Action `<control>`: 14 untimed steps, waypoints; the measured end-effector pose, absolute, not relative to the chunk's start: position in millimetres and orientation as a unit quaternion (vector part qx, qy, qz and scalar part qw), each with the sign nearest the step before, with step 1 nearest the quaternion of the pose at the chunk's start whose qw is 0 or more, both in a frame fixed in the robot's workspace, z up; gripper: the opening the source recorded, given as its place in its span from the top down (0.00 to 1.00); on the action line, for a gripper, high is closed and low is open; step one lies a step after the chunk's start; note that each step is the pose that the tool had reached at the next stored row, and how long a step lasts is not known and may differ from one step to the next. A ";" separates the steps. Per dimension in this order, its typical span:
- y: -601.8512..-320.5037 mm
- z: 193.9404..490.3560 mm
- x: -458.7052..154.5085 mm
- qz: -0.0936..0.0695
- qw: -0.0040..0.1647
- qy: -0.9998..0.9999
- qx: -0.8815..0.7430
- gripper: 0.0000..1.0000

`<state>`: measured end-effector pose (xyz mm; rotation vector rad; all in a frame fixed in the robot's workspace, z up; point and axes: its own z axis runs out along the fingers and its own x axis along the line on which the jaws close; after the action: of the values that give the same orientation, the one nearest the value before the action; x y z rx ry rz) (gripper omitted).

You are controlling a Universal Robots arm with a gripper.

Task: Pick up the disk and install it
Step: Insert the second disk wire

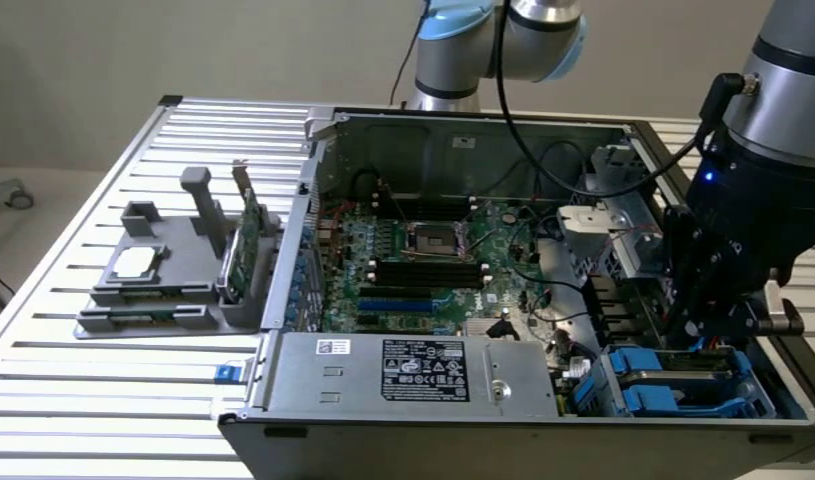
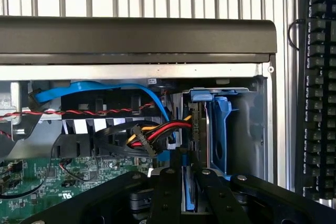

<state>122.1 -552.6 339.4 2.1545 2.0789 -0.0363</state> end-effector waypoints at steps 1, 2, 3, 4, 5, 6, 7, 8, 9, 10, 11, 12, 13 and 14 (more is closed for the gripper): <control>-552.8 339.3 122.3 -0.012 0.074 0.692 0.718 0.83; -553.1 339.4 122.5 -0.012 0.074 0.692 0.718 0.83; -553.4 339.3 122.6 -0.012 0.074 0.692 0.718 0.83; -553.8 339.3 122.7 -0.012 0.074 0.692 0.718 0.83; -554.2 339.3 122.8 -0.012 0.074 0.692 0.718 0.83; -554.7 339.3 123.0 -0.012 0.074 0.692 0.718 0.83; -555.1 339.3 123.1 -0.012 0.074 0.692 0.718 0.83; -555.6 339.4 123.2 -0.012 0.074 0.692 0.718 0.83; -556.3 339.3 123.4 -0.012 0.074 0.692 0.718 0.83; -557.0 339.3 123.5 -0.012 0.074 0.692 0.718 0.83; -557.8 339.3 123.6 -0.012 0.074 0.692 0.718 0.83; -558.5 339.3 123.6 -0.012 0.074 0.692 0.718 0.83; -559.3 339.3 123.7 -0.012 0.074 0.692 0.718 0.83; -560.0 339.2 123.7 -0.012 0.074 0.692 0.718 0.83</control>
<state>123.7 -560.0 339.2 2.1547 2.0789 -0.0363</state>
